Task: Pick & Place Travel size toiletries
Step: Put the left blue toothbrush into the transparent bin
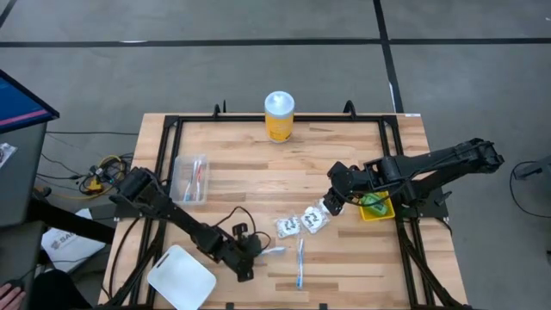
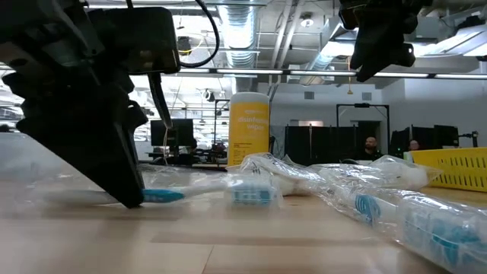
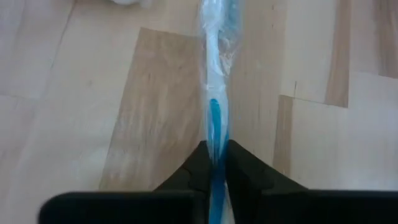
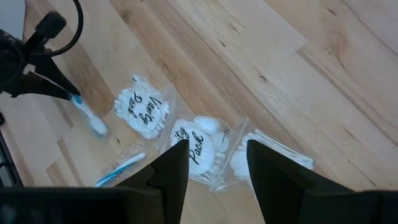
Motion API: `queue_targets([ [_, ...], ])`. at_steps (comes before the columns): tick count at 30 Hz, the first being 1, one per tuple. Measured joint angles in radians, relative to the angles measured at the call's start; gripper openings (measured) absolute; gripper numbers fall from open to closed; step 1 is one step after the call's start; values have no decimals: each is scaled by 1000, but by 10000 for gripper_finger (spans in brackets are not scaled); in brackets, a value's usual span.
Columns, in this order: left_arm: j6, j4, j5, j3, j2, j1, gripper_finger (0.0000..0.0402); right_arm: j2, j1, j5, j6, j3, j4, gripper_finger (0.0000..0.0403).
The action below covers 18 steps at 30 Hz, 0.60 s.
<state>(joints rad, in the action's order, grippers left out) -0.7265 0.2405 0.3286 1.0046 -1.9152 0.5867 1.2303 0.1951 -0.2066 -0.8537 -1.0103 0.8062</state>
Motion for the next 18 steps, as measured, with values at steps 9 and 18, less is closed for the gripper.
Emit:
queue_targets([
  [9, 12, 53, -10, -11, 70, -49, 14, 0, 1, 0, 0, 0, 0, 154],
  [18, -67, 268, 155, -10, 297, -91, 9, 0, -2, -1, 11, 0, -1, 154],
])
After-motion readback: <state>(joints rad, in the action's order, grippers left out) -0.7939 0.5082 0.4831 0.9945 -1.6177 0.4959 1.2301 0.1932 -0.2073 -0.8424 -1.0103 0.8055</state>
